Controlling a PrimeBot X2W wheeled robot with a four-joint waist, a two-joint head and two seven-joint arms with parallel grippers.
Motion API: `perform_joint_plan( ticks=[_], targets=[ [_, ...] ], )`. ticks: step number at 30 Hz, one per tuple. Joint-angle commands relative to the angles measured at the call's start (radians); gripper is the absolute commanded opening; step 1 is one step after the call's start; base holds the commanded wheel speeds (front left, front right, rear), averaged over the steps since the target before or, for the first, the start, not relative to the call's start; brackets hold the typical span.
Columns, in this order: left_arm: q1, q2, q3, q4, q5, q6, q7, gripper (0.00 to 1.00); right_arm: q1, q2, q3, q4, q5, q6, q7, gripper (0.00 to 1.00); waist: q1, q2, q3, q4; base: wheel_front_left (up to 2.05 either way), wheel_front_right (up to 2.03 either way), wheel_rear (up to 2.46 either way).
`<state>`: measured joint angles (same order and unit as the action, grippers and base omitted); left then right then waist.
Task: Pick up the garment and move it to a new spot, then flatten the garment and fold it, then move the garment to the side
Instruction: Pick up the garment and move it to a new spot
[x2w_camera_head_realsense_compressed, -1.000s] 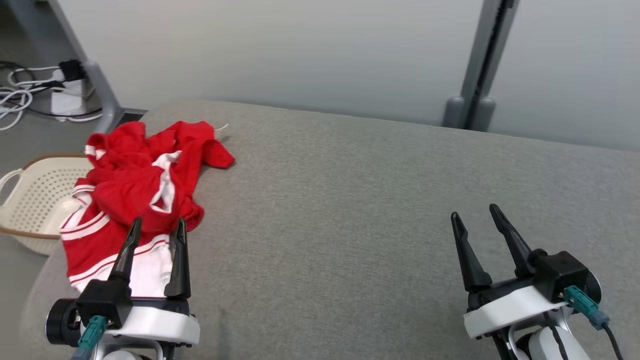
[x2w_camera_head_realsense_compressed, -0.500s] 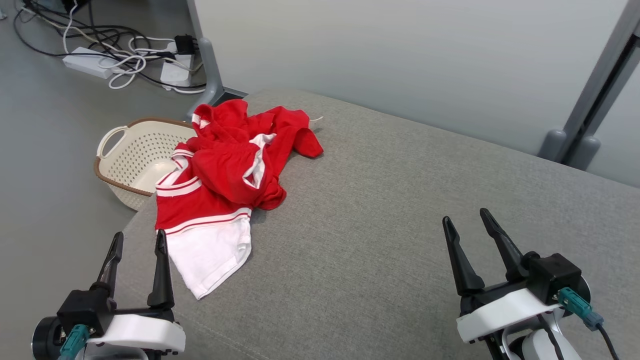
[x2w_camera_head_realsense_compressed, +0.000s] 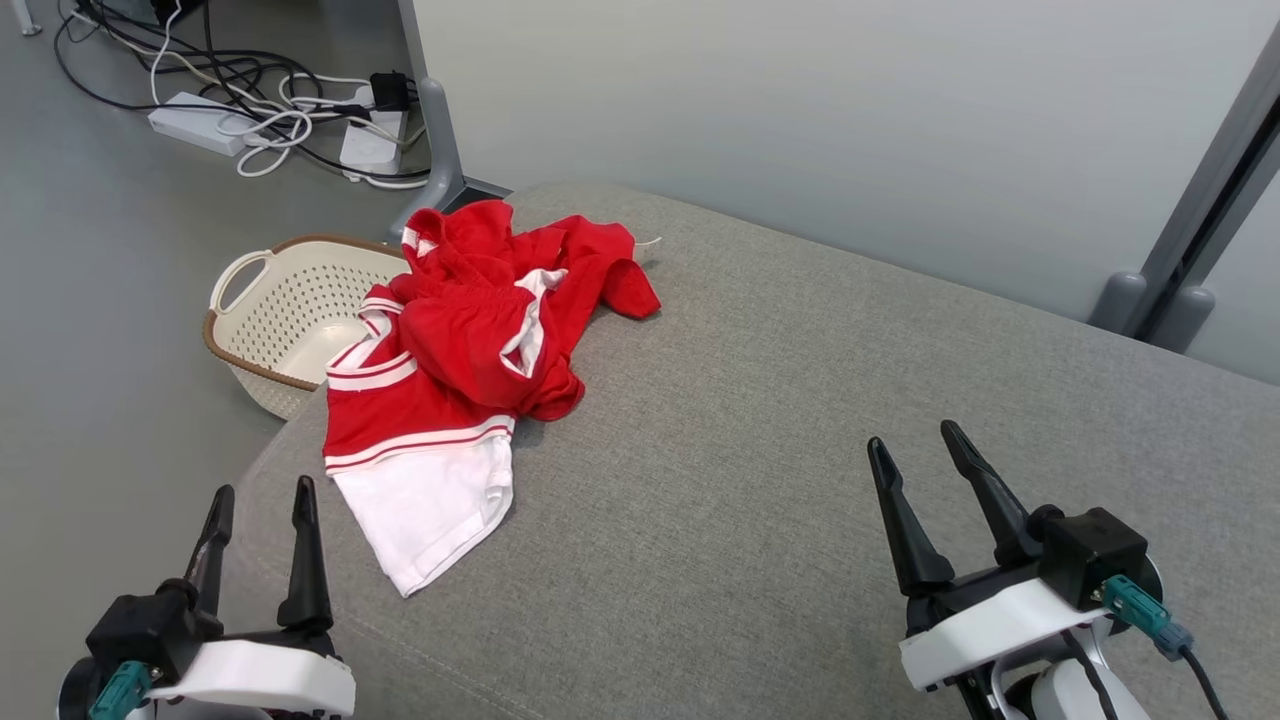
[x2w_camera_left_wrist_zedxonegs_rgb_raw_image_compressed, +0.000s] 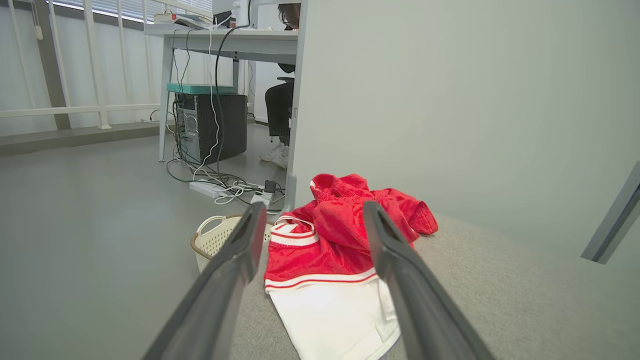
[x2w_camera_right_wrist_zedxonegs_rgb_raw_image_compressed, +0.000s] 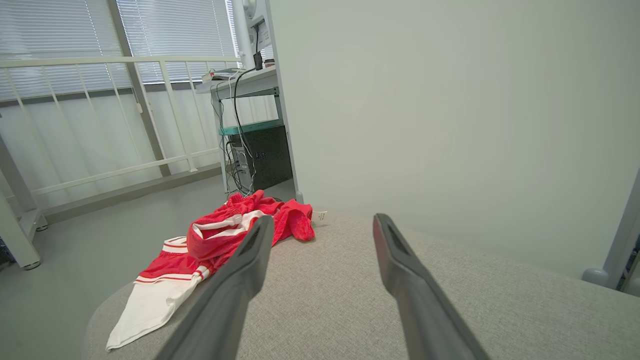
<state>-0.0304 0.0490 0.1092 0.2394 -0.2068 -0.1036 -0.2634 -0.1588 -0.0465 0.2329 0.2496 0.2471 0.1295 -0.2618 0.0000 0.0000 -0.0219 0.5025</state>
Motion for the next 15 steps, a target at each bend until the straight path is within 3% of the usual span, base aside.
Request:
perform_joint_plan(
  ticks=[1, 6, 15],
  targets=[
    [-0.022, 0.011, -0.003, 0.003, -0.006, -0.005, -0.002, 1.0, 0.0, -0.007, -0.002, 0.0, 0.003, 0.002, -0.005, 1.0, 0.0, 0.0, 0.005, -0.009, 0.0, 0.0, 0.0],
    [-0.089, 0.057, -0.022, 0.035, -0.035, -0.017, 0.041, 1.0, -0.013, -0.007, -0.001, -0.009, 0.001, 0.002, -0.005, 1.0, 0.0, 0.0, 0.033, -0.051, 0.0, 0.0, 0.0],
    [-0.283, 0.18, 0.006, 0.103, -0.162, -0.027, 0.295, 1.0, -0.072, -0.008, 0.044, -0.062, -0.011, 0.002, -0.005, 1.0, 0.0, 0.0, 0.117, -0.177, 0.0, 0.0, 0.0]
  ],
)
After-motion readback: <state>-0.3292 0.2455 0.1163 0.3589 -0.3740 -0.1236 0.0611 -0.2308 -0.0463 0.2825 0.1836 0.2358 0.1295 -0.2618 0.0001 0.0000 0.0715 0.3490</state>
